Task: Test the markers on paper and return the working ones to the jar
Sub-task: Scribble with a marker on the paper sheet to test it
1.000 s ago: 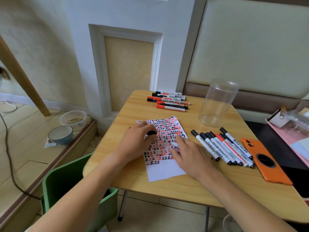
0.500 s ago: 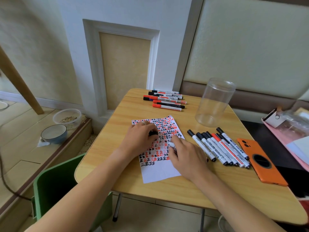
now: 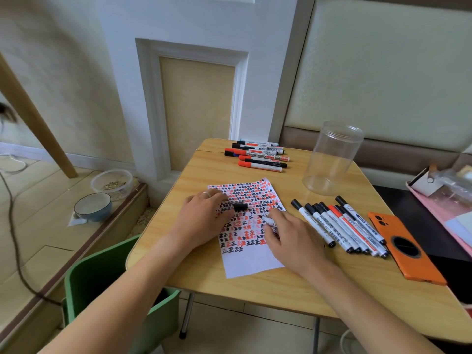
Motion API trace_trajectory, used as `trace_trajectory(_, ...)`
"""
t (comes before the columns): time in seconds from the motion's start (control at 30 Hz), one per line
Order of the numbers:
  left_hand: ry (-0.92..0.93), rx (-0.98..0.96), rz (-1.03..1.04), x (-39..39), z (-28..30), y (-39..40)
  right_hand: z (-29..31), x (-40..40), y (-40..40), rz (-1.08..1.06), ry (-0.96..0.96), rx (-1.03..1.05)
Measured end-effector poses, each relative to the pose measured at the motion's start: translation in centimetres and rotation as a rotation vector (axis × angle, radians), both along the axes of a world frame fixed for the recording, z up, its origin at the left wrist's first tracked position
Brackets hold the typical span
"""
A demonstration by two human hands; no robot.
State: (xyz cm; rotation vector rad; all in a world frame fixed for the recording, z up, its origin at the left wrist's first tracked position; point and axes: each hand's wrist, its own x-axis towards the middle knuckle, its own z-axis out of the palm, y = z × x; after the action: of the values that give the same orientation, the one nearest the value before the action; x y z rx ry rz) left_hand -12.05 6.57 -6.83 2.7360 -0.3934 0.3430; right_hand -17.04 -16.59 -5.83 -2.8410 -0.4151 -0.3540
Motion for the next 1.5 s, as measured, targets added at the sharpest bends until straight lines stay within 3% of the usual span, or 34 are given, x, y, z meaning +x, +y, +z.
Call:
trace_trajectory(0.2,0.134,0.078,-0.036,-1.5,-0.7,1.2,1.1,0.1,-1.0,0.047,0.016,0.312)
trace_trajectory(0.33,0.150,0.081,-0.044,-1.7,-0.8,1.2,2.6,-0.2,-0.8,0.107,0.050,0.644)
trace_trajectory(0.57,0.173,0.118,-0.053,-1.7,-1.0,1.3,2.5,-0.6,-0.2,0.147,0.510,1.378)
trace_trajectory(0.67,0.183,0.123,-0.050,-1.7,-0.9,1.3,2.2,-0.4,-0.3,0.159,0.606,1.531)
trace_trajectory(0.97,0.214,0.137,-0.030,-1.2,-0.8,0.7,1.5,-1.0,1.2,0.126,0.467,1.191)
trace_trajectory(1.5,0.251,0.151,-0.035,-1.4,-0.4,0.1,-0.5,-1.1,2.2,-0.038,0.305,0.940)
